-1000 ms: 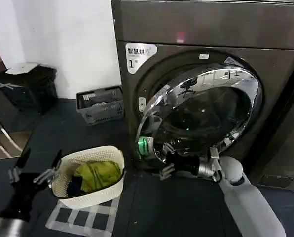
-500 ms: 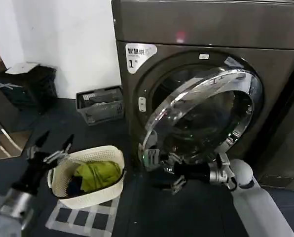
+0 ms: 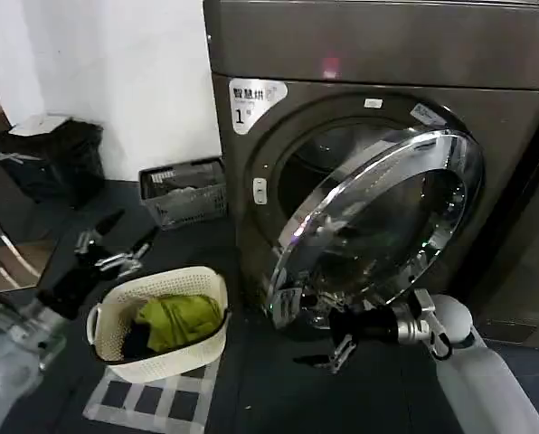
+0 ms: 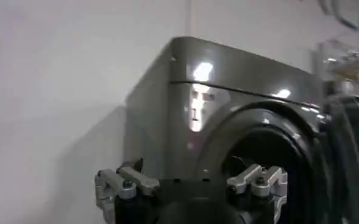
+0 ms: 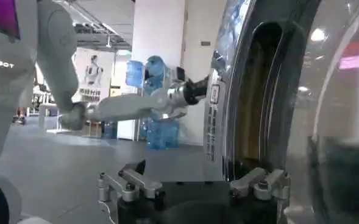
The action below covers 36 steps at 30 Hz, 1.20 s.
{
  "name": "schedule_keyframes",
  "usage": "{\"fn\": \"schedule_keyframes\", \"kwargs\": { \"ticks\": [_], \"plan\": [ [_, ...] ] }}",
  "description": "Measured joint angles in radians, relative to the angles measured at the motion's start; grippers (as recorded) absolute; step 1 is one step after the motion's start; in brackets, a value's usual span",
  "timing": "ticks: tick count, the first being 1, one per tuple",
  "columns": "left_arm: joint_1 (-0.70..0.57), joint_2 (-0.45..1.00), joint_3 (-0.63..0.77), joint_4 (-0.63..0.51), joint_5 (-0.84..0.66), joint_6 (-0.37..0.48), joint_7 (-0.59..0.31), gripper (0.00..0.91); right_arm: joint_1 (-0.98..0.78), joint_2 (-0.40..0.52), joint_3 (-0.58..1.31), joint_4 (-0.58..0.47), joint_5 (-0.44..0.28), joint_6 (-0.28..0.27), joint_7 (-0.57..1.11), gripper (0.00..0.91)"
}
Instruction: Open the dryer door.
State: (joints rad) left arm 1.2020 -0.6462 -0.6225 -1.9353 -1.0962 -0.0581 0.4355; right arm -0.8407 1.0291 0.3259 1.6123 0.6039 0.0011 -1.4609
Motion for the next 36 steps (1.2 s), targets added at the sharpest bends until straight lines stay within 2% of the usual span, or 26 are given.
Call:
{"fn": "schedule_keyframes", "kwargs": {
  "ticks": [13,29,36],
  "plan": [
    [-0.284,0.064,0.318,0.103,-0.031,0.012,-0.016,0.907,-0.064,-0.026,0.042,0.048,0.03,0.025,0.0,0.907],
    [-0.61,-0.009,0.675,0.203,-0.001,0.017,-0.011,0.907,-0.165,-0.042,0.129,0.103,0.035,0.041,0.001,0.907],
    [-0.724,-0.052,0.799,0.225,0.002,0.024,0.003,0.907,-0.22,-0.031,0.204,0.084,0.035,0.044,0.001,0.907]
  ]
}}
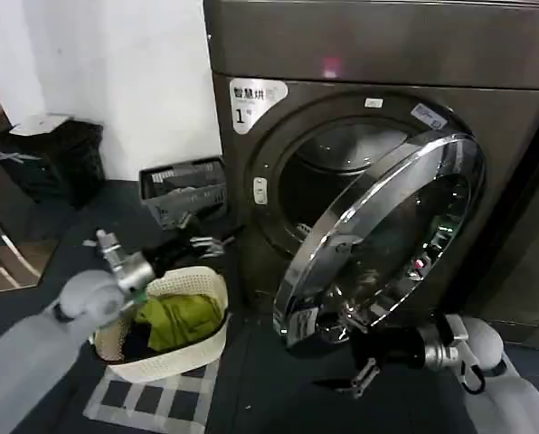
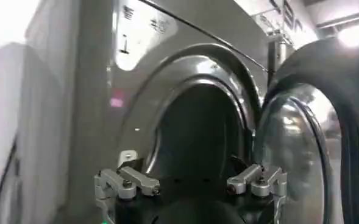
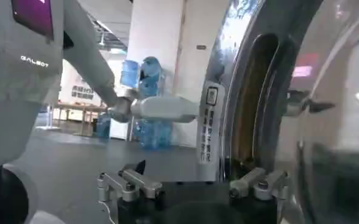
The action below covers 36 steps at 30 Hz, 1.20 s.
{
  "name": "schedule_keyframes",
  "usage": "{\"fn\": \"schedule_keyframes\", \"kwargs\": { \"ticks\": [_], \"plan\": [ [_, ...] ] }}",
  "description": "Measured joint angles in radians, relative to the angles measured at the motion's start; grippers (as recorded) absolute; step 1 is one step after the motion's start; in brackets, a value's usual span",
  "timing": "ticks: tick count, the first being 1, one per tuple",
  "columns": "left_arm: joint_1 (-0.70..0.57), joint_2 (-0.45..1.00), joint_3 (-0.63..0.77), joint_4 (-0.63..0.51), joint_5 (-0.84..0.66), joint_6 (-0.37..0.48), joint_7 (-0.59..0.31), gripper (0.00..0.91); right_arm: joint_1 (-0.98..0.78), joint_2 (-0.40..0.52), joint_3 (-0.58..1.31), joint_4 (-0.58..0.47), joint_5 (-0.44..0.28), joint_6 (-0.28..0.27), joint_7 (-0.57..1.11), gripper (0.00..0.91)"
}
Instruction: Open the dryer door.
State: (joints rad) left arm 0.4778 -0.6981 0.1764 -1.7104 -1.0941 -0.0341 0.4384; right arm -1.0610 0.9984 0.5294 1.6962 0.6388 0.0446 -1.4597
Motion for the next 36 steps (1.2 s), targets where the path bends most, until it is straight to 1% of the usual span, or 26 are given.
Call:
{"fn": "schedule_keyframes", "kwargs": {
  "ticks": [8,10,22,29,36],
  "plan": [
    [-0.079,-0.036,0.106,0.024,-0.002,0.003,0.034,0.907,-0.057,0.006,0.116,-0.033,-0.004,0.009,0.001,0.907],
    [-0.093,-0.042,0.126,0.031,-0.004,0.005,0.041,0.907,-0.071,0.006,0.151,-0.043,-0.015,0.021,0.001,0.907],
    [-0.154,-0.107,0.214,0.06,0.01,0.009,0.041,0.907,-0.152,0.023,0.429,-0.099,-0.017,0.034,0.015,0.907],
    [-0.186,-0.158,0.259,0.088,0.014,0.011,0.037,0.907,-0.183,0.033,0.571,-0.104,-0.056,0.041,0.048,0.907],
    [-0.2,-0.199,0.301,0.103,0.025,0.01,0.045,0.907,-0.189,0.029,0.717,-0.11,-0.034,0.029,0.111,0.907]
  ]
}}
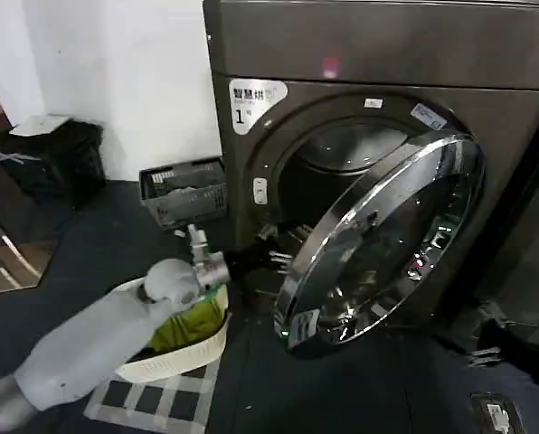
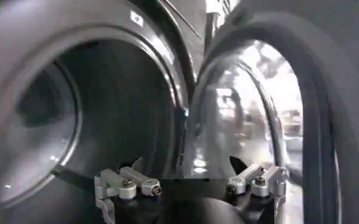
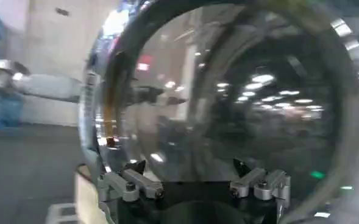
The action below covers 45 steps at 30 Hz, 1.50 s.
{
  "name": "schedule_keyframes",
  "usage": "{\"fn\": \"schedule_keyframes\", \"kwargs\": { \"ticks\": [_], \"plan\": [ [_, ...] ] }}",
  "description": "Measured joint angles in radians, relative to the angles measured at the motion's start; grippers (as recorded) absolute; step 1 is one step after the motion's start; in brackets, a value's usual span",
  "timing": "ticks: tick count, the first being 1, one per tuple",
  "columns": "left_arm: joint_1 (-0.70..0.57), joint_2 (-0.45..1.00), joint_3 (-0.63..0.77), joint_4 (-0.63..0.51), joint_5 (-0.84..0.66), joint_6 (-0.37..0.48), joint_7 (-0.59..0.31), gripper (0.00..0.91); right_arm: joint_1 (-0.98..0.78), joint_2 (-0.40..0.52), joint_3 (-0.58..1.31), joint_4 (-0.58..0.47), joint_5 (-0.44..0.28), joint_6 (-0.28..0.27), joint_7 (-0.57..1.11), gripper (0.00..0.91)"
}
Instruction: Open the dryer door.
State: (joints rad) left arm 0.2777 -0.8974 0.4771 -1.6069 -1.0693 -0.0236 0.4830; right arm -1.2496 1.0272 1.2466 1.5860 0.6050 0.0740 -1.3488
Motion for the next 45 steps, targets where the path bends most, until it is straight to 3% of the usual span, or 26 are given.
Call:
{"fn": "schedule_keyframes", "kwargs": {
  "ticks": [11,16,27,35,45],
  "plan": [
    [-0.033,-0.035,0.056,0.015,-0.006,0.0,0.03,0.907,-0.031,-0.021,0.189,-0.019,0.033,-0.026,0.143,0.907],
    [-0.046,-0.043,0.081,0.006,-0.015,-0.002,0.037,0.907,-0.051,-0.033,0.256,-0.006,0.088,-0.102,0.307,0.907],
    [-0.078,-0.062,0.173,-0.029,-0.029,-0.021,0.042,0.907,-0.105,-0.039,0.368,0.054,0.128,-0.138,0.697,0.907],
    [-0.108,-0.101,0.235,-0.053,-0.035,-0.025,0.037,0.907,-0.165,-0.06,0.479,0.071,0.083,-0.157,0.925,0.907],
    [-0.172,-0.191,0.327,-0.012,-0.033,-0.034,0.034,0.907,-0.266,-0.06,0.612,0.076,-0.015,-0.165,1.026,0.907]
  ]
}}
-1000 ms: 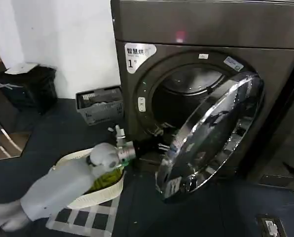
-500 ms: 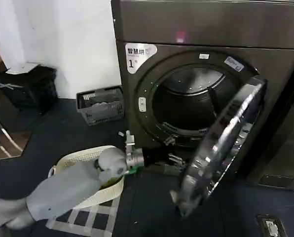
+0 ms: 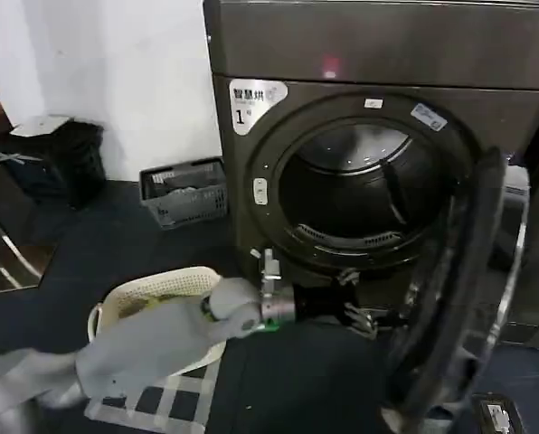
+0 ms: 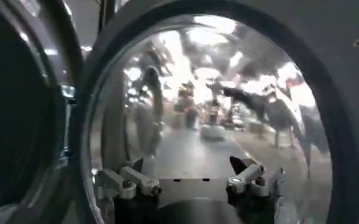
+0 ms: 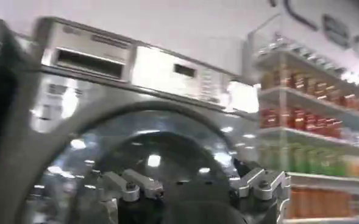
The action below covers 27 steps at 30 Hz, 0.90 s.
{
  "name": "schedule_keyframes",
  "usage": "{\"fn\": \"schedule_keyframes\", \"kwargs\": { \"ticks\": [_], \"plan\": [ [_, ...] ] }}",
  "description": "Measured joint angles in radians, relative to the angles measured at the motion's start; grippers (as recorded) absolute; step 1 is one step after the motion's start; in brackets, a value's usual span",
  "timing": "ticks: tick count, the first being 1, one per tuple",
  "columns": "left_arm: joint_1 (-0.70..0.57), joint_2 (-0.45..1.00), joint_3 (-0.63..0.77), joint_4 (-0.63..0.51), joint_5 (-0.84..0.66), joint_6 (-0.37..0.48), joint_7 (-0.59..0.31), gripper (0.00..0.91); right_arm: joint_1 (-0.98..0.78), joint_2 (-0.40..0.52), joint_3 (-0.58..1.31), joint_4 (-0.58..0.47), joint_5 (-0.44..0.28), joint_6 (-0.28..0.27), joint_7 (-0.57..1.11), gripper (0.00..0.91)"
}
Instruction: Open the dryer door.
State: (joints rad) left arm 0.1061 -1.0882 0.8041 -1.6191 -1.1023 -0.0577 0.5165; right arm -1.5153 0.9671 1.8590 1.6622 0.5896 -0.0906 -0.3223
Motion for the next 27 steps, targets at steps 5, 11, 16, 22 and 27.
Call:
{"fn": "schedule_keyframes", "kwargs": {
  "ticks": [5,11,16,22,27],
  "plan": [
    [-0.028,-0.061,0.045,0.03,0.001,-0.003,-0.001,0.907,-0.044,0.006,0.046,0.015,0.004,-0.033,0.024,0.907],
    [-0.049,-0.136,0.087,0.064,0.003,-0.009,-0.003,0.907,-0.075,0.005,0.089,0.033,0.008,-0.058,0.046,0.907],
    [-0.062,-0.205,0.103,0.109,0.007,-0.013,-0.01,0.907,-0.1,-0.002,0.133,0.063,-0.024,-0.095,0.07,0.907],
    [-0.074,-0.281,0.106,0.163,0.007,-0.015,-0.026,0.907,-0.107,-0.015,0.18,0.09,-0.039,-0.133,0.115,0.907],
    [-0.087,-0.337,0.109,0.209,0.007,-0.015,-0.041,0.907,-0.107,-0.02,0.214,0.107,-0.034,-0.15,0.148,0.907]
  ]
}}
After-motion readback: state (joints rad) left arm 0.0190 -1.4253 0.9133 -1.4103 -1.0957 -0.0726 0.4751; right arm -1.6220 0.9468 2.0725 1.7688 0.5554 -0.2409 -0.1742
